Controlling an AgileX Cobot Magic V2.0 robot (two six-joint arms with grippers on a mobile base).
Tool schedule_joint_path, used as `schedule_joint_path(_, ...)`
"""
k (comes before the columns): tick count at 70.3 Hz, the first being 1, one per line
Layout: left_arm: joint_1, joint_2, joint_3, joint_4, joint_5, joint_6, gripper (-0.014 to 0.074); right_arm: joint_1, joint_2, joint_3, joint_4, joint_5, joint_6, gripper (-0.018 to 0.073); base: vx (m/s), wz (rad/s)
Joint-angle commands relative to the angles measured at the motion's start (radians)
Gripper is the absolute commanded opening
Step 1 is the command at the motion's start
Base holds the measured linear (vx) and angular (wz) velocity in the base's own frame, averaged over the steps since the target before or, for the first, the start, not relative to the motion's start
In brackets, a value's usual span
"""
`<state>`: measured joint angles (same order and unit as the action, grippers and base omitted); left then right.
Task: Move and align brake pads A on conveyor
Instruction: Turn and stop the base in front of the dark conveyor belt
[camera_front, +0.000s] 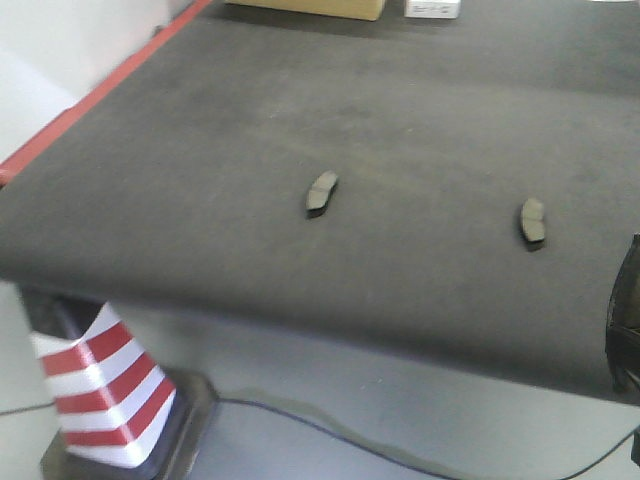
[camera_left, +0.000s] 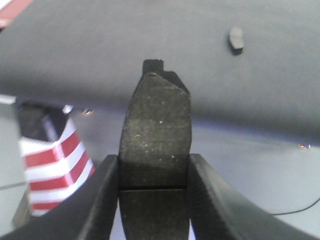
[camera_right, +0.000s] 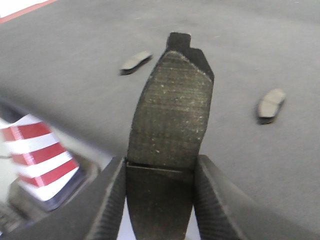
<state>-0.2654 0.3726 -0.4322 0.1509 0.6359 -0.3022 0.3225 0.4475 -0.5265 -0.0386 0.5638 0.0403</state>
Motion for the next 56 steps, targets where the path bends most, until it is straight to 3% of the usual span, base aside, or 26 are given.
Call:
schedule_joint_path(1, -0.002, 0.01, -0.025, 0.002, -0.091, -0.001, 0.0128, -0.001, 0.006, -0.031, -0.013, -0.094, -0.012, 0.0038, 0.29, -0.3)
schedule_joint_path(56, -0.002, 0.01, -0.025, 0.002, -0.091, -0.001, 0.0128, -0.001, 0.006, -0.031, -0.013, -0.094, -0.012, 0.0038, 0.24, -0.31)
